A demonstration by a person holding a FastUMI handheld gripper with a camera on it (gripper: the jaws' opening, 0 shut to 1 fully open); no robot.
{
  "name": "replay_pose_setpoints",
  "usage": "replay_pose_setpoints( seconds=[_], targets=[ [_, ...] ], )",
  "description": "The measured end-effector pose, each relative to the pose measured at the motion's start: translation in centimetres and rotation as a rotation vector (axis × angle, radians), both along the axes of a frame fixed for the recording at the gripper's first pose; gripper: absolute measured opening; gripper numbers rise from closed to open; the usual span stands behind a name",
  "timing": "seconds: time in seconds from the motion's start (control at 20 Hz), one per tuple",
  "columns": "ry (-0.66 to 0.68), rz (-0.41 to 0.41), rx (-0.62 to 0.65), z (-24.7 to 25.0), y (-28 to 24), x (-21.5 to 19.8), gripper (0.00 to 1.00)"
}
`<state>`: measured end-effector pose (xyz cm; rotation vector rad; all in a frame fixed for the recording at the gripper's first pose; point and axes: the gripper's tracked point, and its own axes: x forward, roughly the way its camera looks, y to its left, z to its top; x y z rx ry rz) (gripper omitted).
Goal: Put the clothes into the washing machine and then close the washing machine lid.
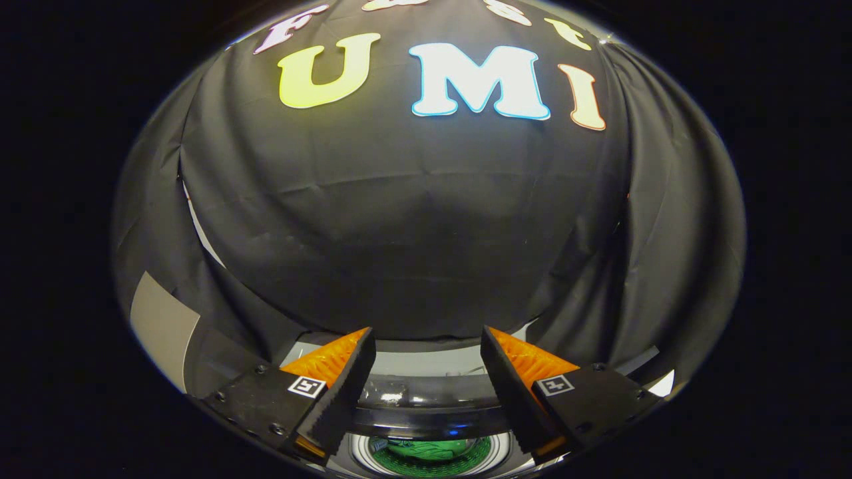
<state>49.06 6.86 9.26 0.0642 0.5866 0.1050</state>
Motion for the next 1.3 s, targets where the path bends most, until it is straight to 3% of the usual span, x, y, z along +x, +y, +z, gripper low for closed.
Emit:
replay_pose_setpoints(
  seconds=[0.4, 0.85, 1.3],
  targets=[
    [-0.015, -0.005, -0.001, -0.3, -0.2, -3.9, 0.99],
    [-0.120, -0.011, 0.003, -0.6, -0.4, -7.2, 0.99],
    [-0.143, -0.004, 0.015, -3.6, -0.5, -12.7, 0.99]
  ],
)
